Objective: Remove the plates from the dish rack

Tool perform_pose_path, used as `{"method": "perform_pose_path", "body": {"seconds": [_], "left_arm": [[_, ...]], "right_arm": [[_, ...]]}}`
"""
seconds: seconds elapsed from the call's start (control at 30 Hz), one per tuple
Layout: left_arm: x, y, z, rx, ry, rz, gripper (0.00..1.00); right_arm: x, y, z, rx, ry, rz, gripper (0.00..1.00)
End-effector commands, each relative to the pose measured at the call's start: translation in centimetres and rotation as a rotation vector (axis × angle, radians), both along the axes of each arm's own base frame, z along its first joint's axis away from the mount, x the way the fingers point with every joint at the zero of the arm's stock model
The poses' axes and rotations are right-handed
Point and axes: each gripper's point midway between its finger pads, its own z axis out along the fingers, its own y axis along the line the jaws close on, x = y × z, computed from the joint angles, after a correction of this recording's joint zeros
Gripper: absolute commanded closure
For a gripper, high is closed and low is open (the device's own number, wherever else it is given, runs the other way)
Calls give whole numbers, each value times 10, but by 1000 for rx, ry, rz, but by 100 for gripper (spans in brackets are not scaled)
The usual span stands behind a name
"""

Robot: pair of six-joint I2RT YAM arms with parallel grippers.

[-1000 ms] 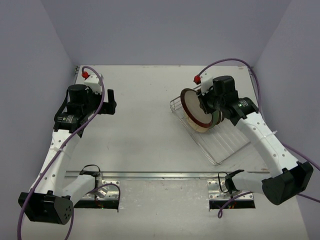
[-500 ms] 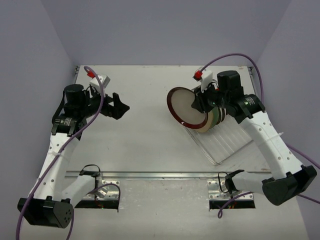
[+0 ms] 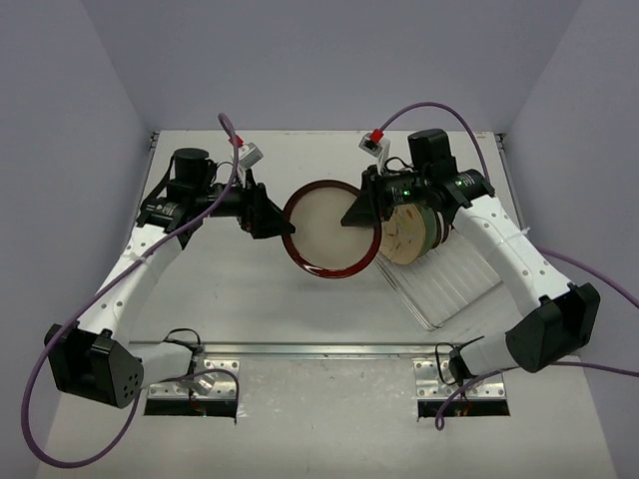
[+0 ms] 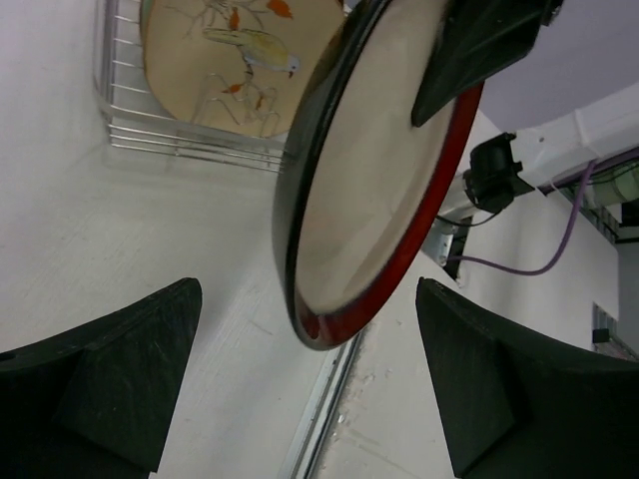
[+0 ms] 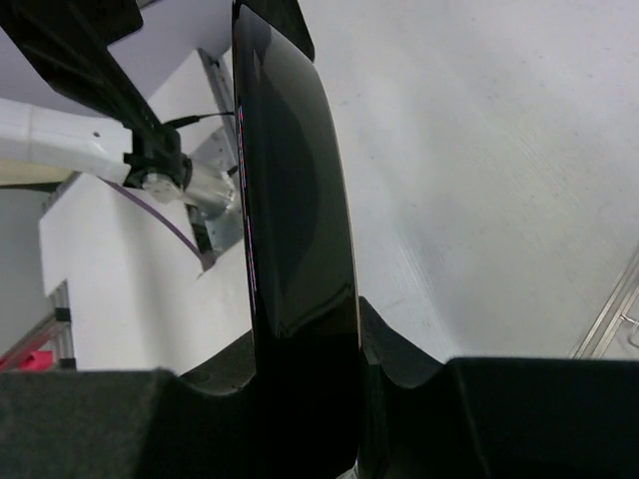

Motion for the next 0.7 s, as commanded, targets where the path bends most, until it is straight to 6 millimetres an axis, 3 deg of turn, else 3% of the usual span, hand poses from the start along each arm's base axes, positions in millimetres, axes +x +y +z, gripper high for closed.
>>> {"method": "perform_pose_path", "body": {"seconds": [0.0,0.17,0.27,0.4,0.47,0.5,0.57,0.6,0.63,0.67], "left_arm": [[-11,-19,23,-79,-36,-124,19],[-13,-26,14,-116,21,-168,31],[-15,-29,12,-145,53,-193,43],[-20,-31,15,-193,98,-240,76],[-20,-30,19,-207,102,-251,100],[-20,-28,20,-215,111,-248,100],[-19,-23,23,-239,135,-248,100],[-14,-17,25,-256,144,-229,100],[-9,-9,26,-275,151,-210,100],[-2,0,24,-282,160,-178,100]], "right_arm": [[-8,23,64,225,-69,146,100],[-6,30,62,260,-11,185,100],[-7,34,62,288,24,208,100],[-3,36,59,294,52,206,100],[-1,36,57,287,53,194,99],[1,36,54,278,52,175,96],[5,35,49,262,57,144,83],[7,34,46,253,63,127,61],[9,33,43,241,71,108,31],[13,32,41,231,67,82,21]]}}
